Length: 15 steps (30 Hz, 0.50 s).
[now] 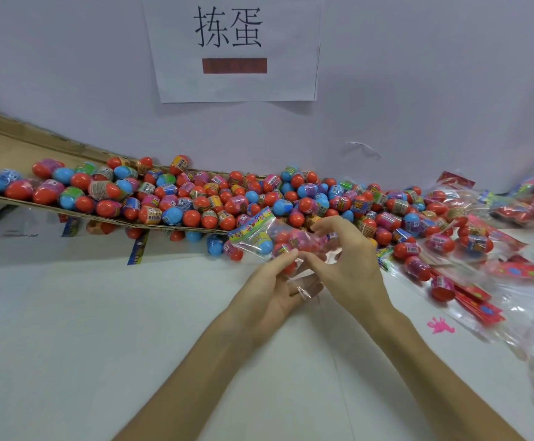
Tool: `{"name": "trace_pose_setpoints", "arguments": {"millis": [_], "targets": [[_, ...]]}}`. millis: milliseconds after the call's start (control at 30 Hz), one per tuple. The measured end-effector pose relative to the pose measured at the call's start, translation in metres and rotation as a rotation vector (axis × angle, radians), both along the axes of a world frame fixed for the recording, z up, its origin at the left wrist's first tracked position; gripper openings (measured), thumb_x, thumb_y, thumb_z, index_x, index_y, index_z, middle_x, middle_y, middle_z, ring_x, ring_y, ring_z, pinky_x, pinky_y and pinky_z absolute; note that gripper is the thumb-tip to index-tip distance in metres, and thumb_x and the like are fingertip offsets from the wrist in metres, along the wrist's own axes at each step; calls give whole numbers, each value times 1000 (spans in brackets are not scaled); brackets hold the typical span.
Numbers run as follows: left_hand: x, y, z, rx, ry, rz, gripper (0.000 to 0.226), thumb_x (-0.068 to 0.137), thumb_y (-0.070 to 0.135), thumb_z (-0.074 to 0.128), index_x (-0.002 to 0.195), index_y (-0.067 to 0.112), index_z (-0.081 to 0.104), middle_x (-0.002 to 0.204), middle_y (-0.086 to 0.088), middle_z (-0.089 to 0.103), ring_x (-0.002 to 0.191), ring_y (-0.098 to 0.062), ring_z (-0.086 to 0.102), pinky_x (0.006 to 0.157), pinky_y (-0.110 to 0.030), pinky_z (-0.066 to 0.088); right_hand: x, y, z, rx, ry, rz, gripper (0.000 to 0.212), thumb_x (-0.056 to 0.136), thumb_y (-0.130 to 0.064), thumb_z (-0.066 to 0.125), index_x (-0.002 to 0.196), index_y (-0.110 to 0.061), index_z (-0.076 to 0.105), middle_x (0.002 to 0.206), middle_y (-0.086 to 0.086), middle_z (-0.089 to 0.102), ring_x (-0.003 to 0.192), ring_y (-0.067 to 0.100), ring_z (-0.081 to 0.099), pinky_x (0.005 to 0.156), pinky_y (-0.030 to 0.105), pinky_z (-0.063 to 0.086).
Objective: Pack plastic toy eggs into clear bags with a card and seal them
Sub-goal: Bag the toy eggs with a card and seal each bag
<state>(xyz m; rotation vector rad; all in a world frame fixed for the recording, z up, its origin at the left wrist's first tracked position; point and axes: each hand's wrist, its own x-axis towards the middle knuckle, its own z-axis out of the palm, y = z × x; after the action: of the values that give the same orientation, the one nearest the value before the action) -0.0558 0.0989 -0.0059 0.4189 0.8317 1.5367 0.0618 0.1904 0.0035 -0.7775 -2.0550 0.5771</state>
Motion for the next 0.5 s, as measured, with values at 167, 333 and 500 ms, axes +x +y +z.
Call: {"name": "trace_pose_setpoints", "arguments": {"millis": [167, 333, 500], "targets": [[2, -3, 1, -32, 69, -51, 26, 106, 23, 52, 119, 10, 70, 131, -17, 70, 112, -31, 68, 115, -54, 44, 2, 1, -2, -2, -15, 26, 20, 82, -22, 84, 98, -27, 73, 90, -16, 69, 82, 4, 63, 67, 10, 43], [0, -3, 2, -57, 88, -73, 30, 106, 24, 52, 128, 10, 67, 132, -15, 70, 105, -29, 71, 113, -51, 45, 3, 4, -1, 2, 26, 33, 8, 85, -17, 82, 90, -20, 76, 87, -13, 68, 82, 7, 63, 68, 11, 43], [-1, -4, 1, -53, 134, -104, 36, 107, 20, 50, 140, 9, 61, 134, -7, 70, 112, -27, 68, 112, -45, 47, 1, 4, -3, -7, 31, 43, 13, 88, -15, 78, 92, -27, 73, 91, -17, 69, 87, 3, 64, 68, 9, 44]]}}
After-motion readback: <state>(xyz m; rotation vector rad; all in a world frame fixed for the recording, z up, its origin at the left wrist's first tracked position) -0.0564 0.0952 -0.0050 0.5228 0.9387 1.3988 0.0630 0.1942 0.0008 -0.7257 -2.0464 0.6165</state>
